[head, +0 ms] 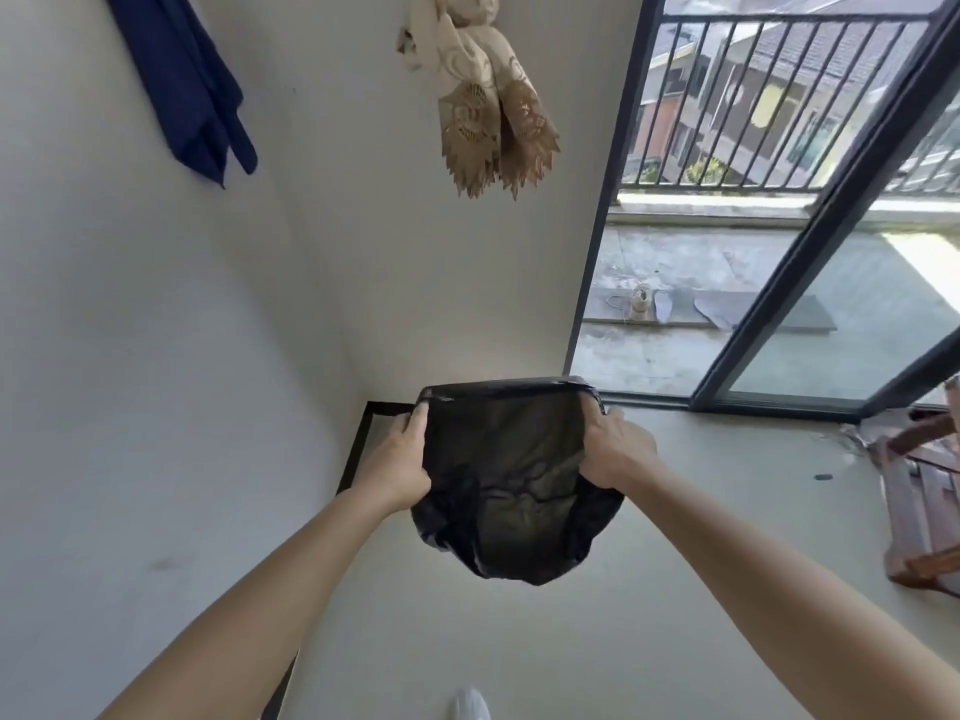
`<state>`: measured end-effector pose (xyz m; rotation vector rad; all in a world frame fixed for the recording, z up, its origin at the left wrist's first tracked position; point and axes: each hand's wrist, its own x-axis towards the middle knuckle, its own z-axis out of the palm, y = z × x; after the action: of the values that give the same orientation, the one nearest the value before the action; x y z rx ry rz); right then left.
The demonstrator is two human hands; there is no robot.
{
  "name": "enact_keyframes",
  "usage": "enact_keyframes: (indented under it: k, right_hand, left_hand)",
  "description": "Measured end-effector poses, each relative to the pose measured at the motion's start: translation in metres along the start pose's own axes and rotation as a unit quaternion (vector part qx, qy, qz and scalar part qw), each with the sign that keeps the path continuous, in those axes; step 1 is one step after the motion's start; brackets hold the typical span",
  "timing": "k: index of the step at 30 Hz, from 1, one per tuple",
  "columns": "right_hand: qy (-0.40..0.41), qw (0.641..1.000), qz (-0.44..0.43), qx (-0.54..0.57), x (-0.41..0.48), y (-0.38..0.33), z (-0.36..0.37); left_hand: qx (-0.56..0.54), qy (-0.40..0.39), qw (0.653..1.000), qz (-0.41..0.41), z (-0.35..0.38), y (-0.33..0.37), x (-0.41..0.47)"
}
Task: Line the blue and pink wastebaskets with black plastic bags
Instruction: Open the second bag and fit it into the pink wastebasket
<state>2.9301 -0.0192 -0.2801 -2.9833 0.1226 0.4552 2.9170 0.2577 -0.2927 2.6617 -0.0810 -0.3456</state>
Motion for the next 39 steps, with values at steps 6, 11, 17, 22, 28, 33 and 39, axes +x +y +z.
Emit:
enact_keyframes:
  k: [6, 11, 17, 22, 28, 33, 39]
  right_hand:
    - [0.016, 0.995, 0.03, 0.096, 0.105, 0.007, -0.001]
    - [0.065, 0.984, -0.018, 0.167, 0.205, 0.012, 0.022]
    - [0.006, 0.974, -0.071, 0.215, 0.318, -0.004, 0.071]
    - [-0.045, 0.97, -0.08, 0.227, 0.369, -0.029, 0.105]
    - [-0.045, 0.962, -0.086, 0.255, 0.41, -0.069, 0.157]
    - [-0.07, 0.941, -0.074, 0.322, 0.454, -0.102, 0.234]
    - [-0.038, 0.906, -0.048, 0.419, 0.524, -0.108, 0.338]
  left_hand:
    - [-0.014, -0.048, 0.999, -0.018, 0.003, 0.001, 0.118]
    - [-0.055, -0.066, 0.995, -0.047, 0.034, -0.007, 0.207]
    - [-0.099, -0.071, 0.981, -0.151, 0.075, -0.034, 0.301]
    - [-0.1, -0.078, 0.973, -0.194, 0.103, -0.072, 0.342]
    - [-0.117, -0.081, 0.973, -0.184, 0.133, -0.142, 0.373]
    - [-0.136, -0.072, 0.972, -0.179, 0.18, -0.207, 0.411]
    - [-0.182, -0.027, 0.968, -0.17, 0.276, -0.263, 0.466]
